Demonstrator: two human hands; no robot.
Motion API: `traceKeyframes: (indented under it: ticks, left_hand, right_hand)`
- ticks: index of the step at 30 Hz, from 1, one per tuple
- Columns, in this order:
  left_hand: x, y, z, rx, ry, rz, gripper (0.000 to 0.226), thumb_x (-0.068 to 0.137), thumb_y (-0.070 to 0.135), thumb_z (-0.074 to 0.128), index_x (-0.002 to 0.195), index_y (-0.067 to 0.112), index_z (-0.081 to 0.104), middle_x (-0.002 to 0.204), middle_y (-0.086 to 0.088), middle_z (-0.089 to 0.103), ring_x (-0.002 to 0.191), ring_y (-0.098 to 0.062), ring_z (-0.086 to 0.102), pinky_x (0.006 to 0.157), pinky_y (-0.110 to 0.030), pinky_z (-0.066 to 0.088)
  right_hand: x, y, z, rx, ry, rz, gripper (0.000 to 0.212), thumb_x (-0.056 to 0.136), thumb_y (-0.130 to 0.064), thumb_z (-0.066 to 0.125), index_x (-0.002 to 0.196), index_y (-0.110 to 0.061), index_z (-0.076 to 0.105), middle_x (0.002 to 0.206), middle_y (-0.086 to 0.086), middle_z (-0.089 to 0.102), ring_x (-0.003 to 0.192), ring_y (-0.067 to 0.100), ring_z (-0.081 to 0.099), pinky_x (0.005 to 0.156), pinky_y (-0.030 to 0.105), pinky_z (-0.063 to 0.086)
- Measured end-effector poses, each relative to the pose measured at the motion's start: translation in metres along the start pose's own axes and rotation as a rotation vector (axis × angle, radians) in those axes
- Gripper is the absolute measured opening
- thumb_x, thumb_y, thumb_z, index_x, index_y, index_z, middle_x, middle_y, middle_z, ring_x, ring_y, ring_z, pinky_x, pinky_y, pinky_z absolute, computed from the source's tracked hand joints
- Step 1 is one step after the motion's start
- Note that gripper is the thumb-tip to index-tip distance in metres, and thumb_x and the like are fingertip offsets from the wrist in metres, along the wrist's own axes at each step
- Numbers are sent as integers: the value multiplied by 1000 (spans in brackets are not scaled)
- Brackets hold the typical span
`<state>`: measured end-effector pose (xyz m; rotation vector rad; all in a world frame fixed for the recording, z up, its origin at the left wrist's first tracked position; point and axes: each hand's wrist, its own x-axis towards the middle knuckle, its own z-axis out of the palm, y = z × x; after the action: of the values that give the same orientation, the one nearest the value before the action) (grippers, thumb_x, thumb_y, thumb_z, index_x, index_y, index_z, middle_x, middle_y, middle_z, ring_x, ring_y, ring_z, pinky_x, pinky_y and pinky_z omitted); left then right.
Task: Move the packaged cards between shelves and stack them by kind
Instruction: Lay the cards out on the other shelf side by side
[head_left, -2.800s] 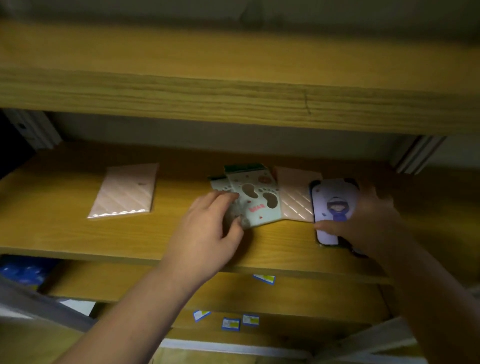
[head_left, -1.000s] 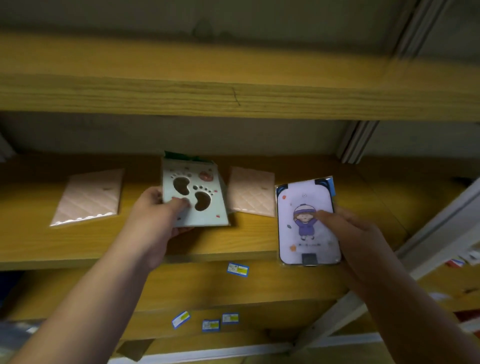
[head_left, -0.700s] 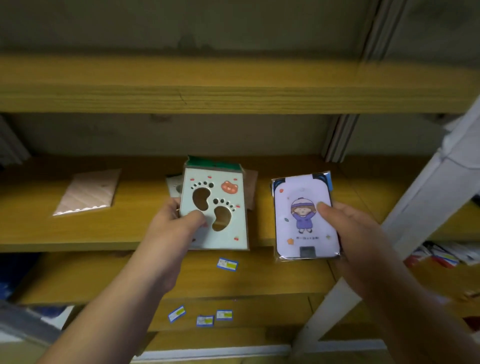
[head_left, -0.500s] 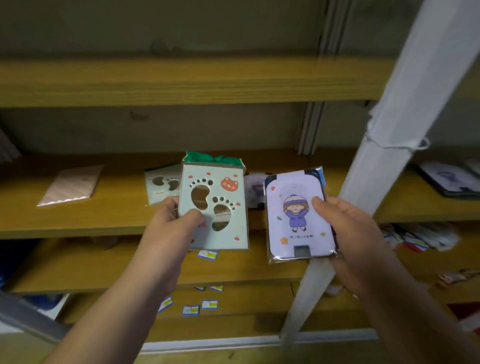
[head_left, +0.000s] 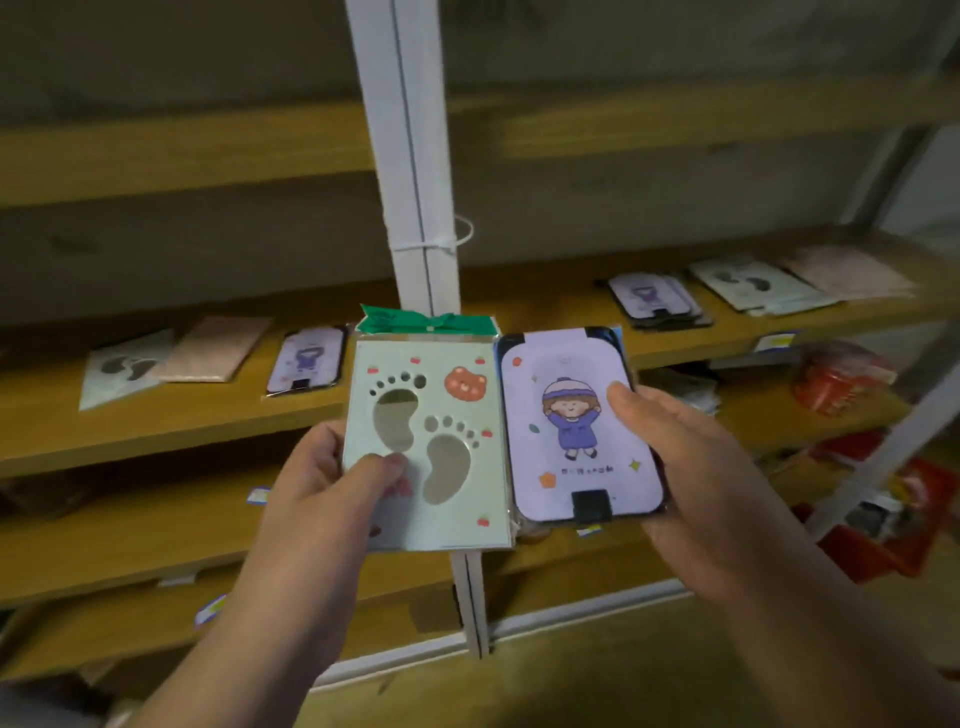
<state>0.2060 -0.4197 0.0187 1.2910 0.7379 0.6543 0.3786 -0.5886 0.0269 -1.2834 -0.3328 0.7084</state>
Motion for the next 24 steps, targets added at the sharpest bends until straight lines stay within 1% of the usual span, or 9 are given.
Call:
traceKeyframes:
  ticks: [3, 7, 9, 12, 15, 17, 19, 22, 24]
  left_hand:
    - [2, -5, 45, 29, -58, -32, 24, 82, 11, 69, 96, 30, 68, 100, 1, 79, 92, -26, 75, 63, -39, 56]
    - [14, -12, 98, 22, -136, -100, 26, 88, 7, 65, 108, 23, 64, 101, 0, 79, 92, -24, 76, 63, -35, 58]
    - [24, -18, 123, 4, -166, -128, 26, 89, 8, 65, 111, 22, 63, 100, -1, 79, 88, -22, 77, 57, -31, 58]
    - [47, -28, 158, -13, -191, -131, 23, 90, 7, 64, 108, 21, 62, 95, 0, 79, 82, -22, 77, 52, -32, 59]
    - [80, -38, 194, -20, -214, -113, 27, 89, 10, 67, 110, 26, 61, 98, 3, 80, 85, -21, 77, 64, -41, 61]
    - [106, -40, 215, -40, -223, -105, 29, 89, 11, 68, 111, 28, 61, 100, 4, 80, 87, -19, 77, 66, -39, 61]
    - [131, -39, 235, -70, -214, -104, 30, 89, 13, 70, 111, 29, 61, 101, 5, 79, 88, -19, 77, 62, -36, 62]
    - [164, -37, 256, -91, -168, -105, 30, 87, 16, 72, 110, 33, 62, 102, 6, 79, 89, -20, 77, 65, -40, 63]
    - [184, -33, 267, -80, -152, -92, 29, 87, 18, 73, 108, 35, 63, 101, 8, 78, 89, -17, 77, 63, -37, 63]
  right_hand:
    - [-3, -9, -43, 31, 40, -18, 58, 74, -44, 66, 124, -15, 63, 109, 13, 76, 98, 30, 74, 79, 51, 61]
    - [-6, -15, -94, 127, 71, -14, 55, 79, -40, 65, 127, -13, 62, 119, 16, 72, 107, 32, 71, 87, 52, 58]
    - [-3, -19, -117, 125, 99, -54, 44, 90, -35, 61, 128, -12, 62, 122, 15, 70, 108, 28, 71, 86, 45, 59]
    - [14, -27, -150, 212, 140, -43, 41, 95, -30, 55, 130, -10, 61, 123, 20, 70, 111, 37, 68, 88, 52, 57]
    - [40, -34, -182, 187, 223, -61, 37, 94, -27, 59, 125, -6, 64, 119, 21, 71, 107, 37, 70, 77, 47, 61]
    - [61, -42, -202, 200, 273, -64, 39, 91, -26, 62, 123, -4, 63, 117, 22, 71, 105, 38, 71, 72, 46, 62]
    - [86, -53, -220, 184, 304, -60, 42, 91, -25, 63, 126, -3, 62, 119, 22, 71, 107, 39, 70, 75, 48, 61]
    - [129, -69, -239, 103, 308, -40, 41, 94, -25, 61, 127, 0, 62, 120, 23, 70, 108, 40, 69, 84, 54, 59]
    - [159, -77, -244, 36, 314, -37, 36, 94, -25, 62, 121, -1, 66, 114, 21, 73, 104, 38, 71, 81, 52, 60]
